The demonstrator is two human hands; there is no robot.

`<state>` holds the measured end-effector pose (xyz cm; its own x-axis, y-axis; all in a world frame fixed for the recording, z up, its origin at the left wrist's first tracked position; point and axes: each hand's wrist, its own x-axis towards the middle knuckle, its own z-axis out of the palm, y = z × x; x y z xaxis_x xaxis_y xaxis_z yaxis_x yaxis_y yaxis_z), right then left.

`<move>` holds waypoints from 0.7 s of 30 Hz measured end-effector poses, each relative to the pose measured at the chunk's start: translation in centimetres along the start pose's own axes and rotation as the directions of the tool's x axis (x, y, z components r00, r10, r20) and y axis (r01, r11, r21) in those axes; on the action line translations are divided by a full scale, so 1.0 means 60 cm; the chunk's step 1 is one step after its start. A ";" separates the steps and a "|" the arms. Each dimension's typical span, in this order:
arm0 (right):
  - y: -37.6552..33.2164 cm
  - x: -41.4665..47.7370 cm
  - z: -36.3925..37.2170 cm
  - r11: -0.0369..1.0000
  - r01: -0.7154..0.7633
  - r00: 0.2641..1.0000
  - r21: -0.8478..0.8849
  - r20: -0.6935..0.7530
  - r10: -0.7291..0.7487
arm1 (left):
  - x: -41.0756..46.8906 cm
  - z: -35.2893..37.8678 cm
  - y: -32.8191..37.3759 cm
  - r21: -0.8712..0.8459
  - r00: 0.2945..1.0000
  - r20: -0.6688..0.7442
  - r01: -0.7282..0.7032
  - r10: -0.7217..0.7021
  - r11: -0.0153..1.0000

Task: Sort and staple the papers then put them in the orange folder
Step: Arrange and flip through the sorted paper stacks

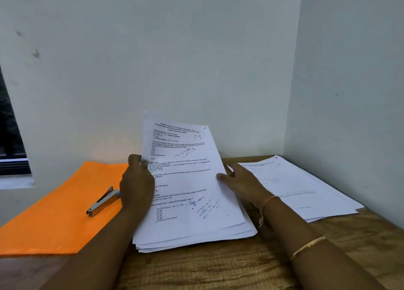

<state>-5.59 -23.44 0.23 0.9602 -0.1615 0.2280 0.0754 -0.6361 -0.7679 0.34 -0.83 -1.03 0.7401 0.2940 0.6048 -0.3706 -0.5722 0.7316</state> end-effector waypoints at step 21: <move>0.099 0.002 -0.121 0.694 -0.588 0.795 -0.416 -0.456 0.400 | -0.022 0.036 -0.004 0.126 0.745 0.661 -0.220 0.084 0.967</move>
<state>-6.96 -32.71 0.06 0.6709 -0.7268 0.1470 -0.6241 -0.6605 -0.4175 0.66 -2.71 -2.70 0.8918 -0.3351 0.3041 -0.4509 -0.7146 0.5348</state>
